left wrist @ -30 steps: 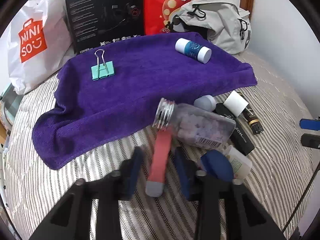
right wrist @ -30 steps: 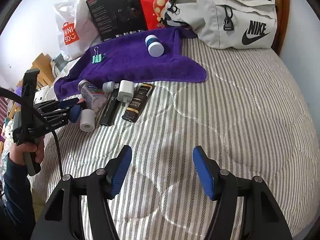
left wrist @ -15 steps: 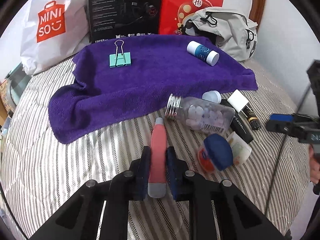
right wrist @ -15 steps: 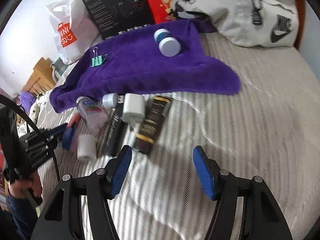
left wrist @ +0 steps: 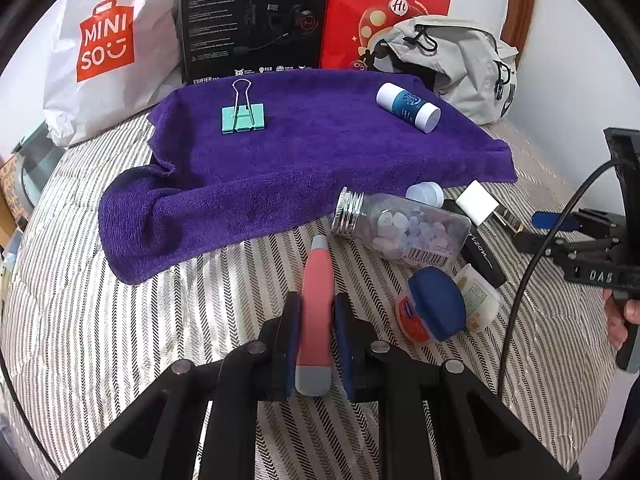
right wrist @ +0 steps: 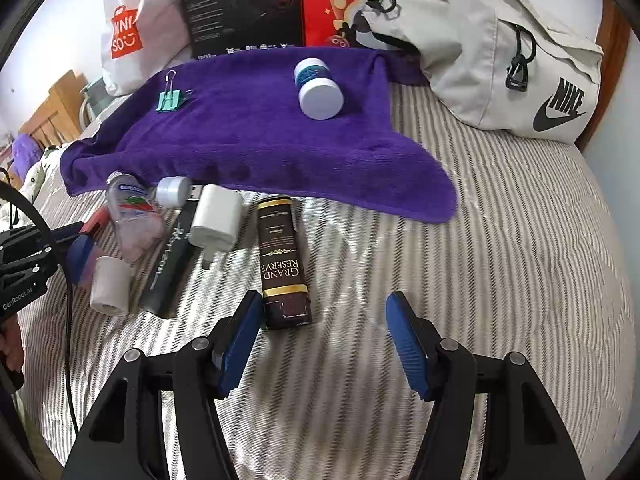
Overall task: Organize rigid objects
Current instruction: 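Grasp the pink marker with the left gripper while the right gripper grasps the dark Grand Reserve bottle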
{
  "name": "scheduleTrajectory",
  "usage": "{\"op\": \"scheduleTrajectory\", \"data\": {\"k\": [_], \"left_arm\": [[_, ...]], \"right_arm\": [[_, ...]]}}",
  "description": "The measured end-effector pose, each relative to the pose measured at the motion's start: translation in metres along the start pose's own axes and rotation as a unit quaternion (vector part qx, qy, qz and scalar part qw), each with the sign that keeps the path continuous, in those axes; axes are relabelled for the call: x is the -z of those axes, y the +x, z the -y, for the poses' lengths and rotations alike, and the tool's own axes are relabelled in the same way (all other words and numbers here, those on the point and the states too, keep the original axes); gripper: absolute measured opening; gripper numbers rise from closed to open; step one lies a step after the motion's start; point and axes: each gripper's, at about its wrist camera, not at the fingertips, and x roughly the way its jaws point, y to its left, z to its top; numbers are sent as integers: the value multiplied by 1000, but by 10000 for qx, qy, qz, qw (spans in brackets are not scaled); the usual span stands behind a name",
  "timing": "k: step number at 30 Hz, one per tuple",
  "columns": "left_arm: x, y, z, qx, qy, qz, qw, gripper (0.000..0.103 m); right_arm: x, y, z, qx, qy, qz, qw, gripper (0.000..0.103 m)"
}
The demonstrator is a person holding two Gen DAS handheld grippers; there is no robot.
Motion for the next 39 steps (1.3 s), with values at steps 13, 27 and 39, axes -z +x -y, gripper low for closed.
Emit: {"op": "scheduleTrajectory", "data": {"k": [13, 27, 39], "left_arm": [[-1, 1, 3, -123, -15, -31, 9999, 17], [-1, 2, 8, -272, 74, 31, 9996, 17], [13, -11, -3, -298, -224, -7, 9993, 17]], "right_arm": [[-12, 7, -17, -312, -597, 211, 9975, 31], [-14, 10, -18, -352, -657, 207, 9970, 26], [2, -7, -9, -603, -511, 42, 9969, 23]]}}
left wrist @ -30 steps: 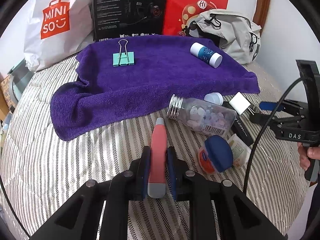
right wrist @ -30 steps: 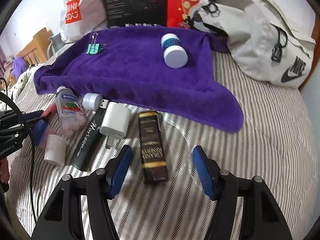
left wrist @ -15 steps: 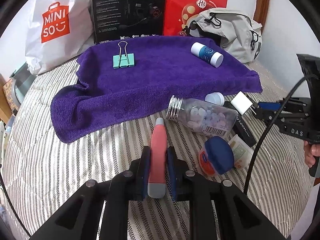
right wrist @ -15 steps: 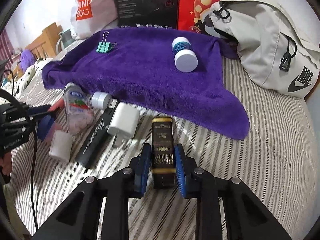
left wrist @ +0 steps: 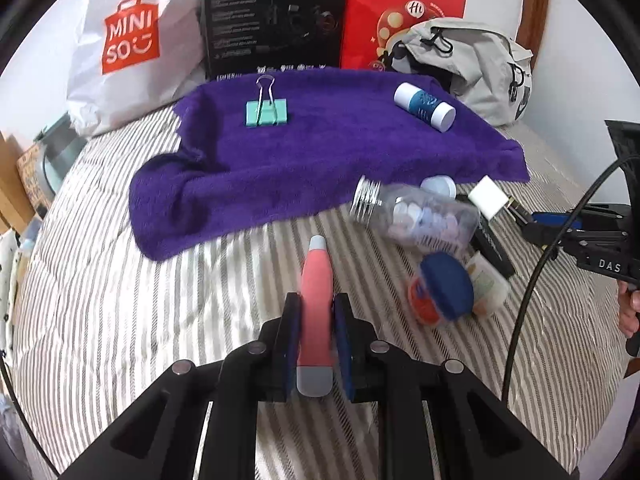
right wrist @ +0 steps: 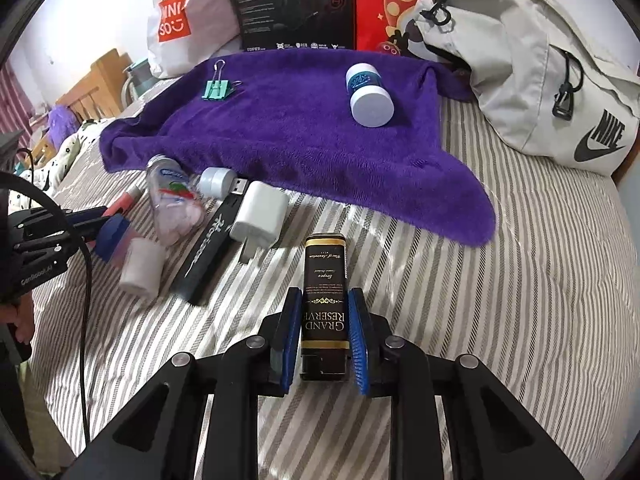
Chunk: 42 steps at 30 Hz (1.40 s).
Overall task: Organize rigid objects
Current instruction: 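Lower the marker and bottle onto the purple towel and open both grippers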
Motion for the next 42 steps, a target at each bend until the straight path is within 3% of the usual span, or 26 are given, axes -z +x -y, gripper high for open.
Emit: {"op": "scheduleTrajectory", "data": {"k": [11, 22, 33, 42], "left_arm": [[-3, -33, -11, 32, -240, 184, 9995, 17], [-23, -38, -20, 300, -397, 264, 9984, 17], [-62, -33, -39, 186, -431, 326, 9984, 17], [-104, -11, -59, 130, -559, 249, 9980, 17]], "right_arm": [[0, -36, 5, -87, 54, 270, 9996, 23], [-17, -41, 7, -220, 100, 388, 9990, 23], [-58, -32, 17, -199, 125, 419, 9988, 23], [-106, 1, 22, -99, -119, 160, 9998, 23]]}}
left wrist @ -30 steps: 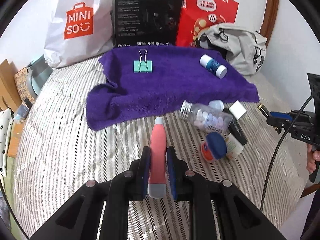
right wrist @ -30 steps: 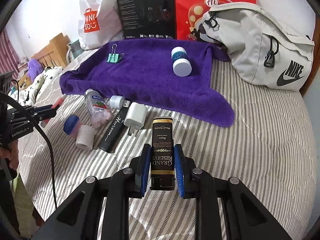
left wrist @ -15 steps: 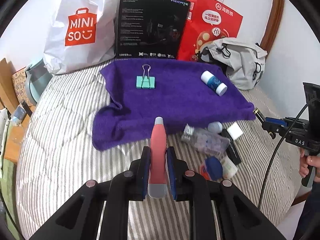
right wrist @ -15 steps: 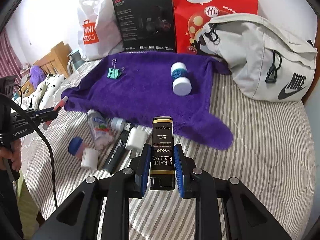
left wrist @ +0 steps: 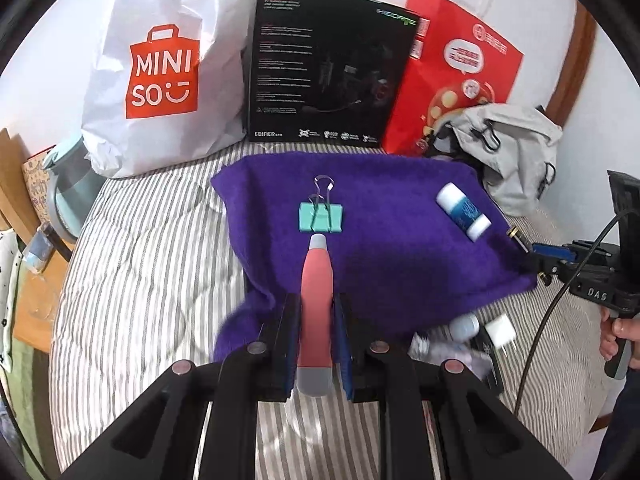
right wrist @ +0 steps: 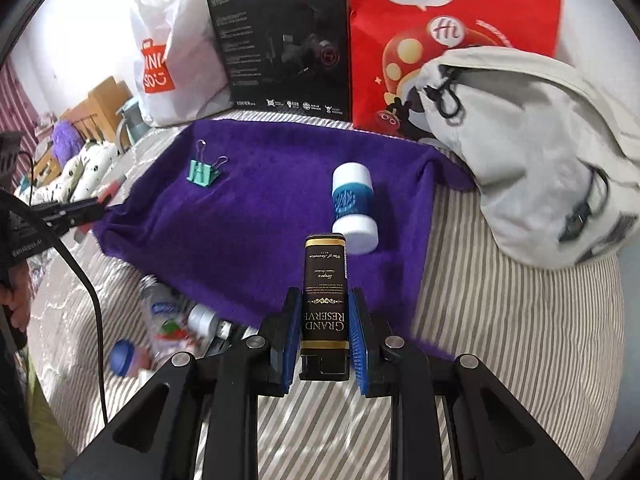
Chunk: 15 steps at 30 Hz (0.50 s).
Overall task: Organize rigid objects
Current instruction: 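Lower the marker and bottle onto the purple towel and open both grippers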
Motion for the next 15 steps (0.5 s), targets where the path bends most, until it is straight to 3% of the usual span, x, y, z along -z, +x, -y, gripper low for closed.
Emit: {"op": "scheduleTrajectory", "data": {"k": [15], "left_arm": [[-20, 57, -8, -124, -7, -411, 9991, 17]], "right_arm": [[-12, 60, -2, 17, -367, -673, 9971, 23]]}}
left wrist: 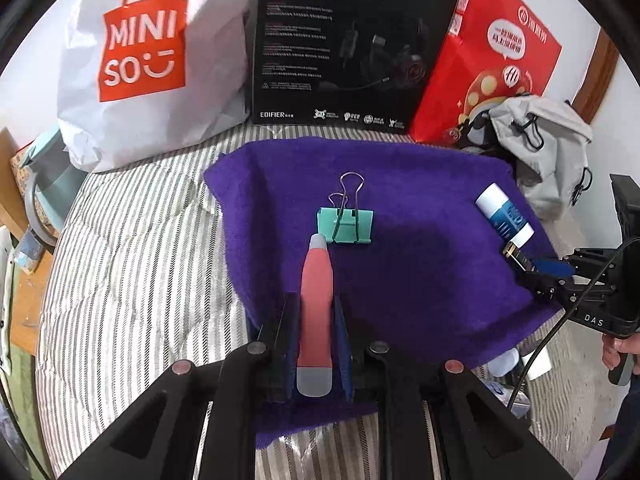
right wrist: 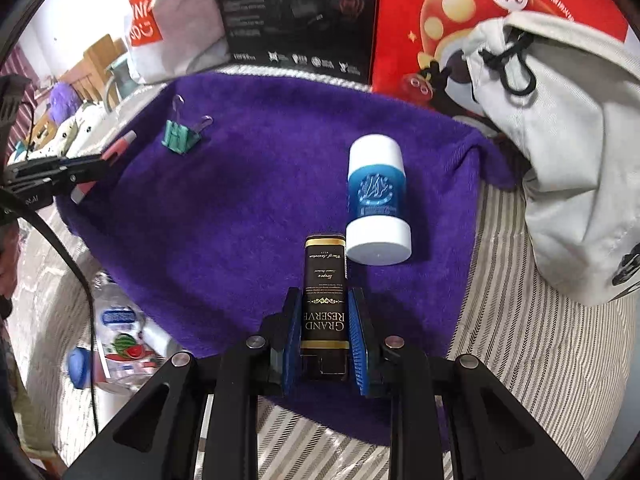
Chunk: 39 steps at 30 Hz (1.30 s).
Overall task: Organize rigid objects
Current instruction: 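Lower the marker and bottle onto the purple towel and open both grippers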
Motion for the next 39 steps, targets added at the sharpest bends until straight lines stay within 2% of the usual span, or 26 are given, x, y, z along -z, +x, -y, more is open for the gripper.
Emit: {"op": "scheduleTrajectory", "data": {"k": [9, 14, 16, 18, 24, 30, 32, 35, 39], "left_arm": [[-6, 22, 10, -76, 113, -189, 9997, 17], [-4, 33, 12, -137, 153, -323, 9993, 17], [-3, 38, 14, -185, 202, -379, 9989, 17], [-2, 40, 16, -239, 255, -381, 9987, 17], [1, 40, 24, -453, 497, -397, 9969, 19], [9, 34, 23, -358, 376, -456, 9976, 38], [12, 30, 27, -452, 426, -409, 9972, 44], [17, 19, 29, -381, 349, -320, 9982, 59], [22, 6, 35, -482, 324, -185, 9981, 66]], "right_arm": [[4, 4, 4, -67, -96, -36, 9999, 24], [6, 1, 3, -20, -159, -51, 9999, 33], [8, -3, 2, 34, -197, -20, 9998, 47], [10, -9, 3, 124, -175, 59, 9998, 48], [18, -34, 9, 19, 194, 321, 9993, 50], [37, -62, 16, -355, 749, 637, 9945, 55], [45, -70, 15, -409, 851, 685, 9932, 56], [54, -76, 8, -499, 840, 662, 9930, 58], [70, -85, -2, -381, 739, 665, 9943, 58]]}}
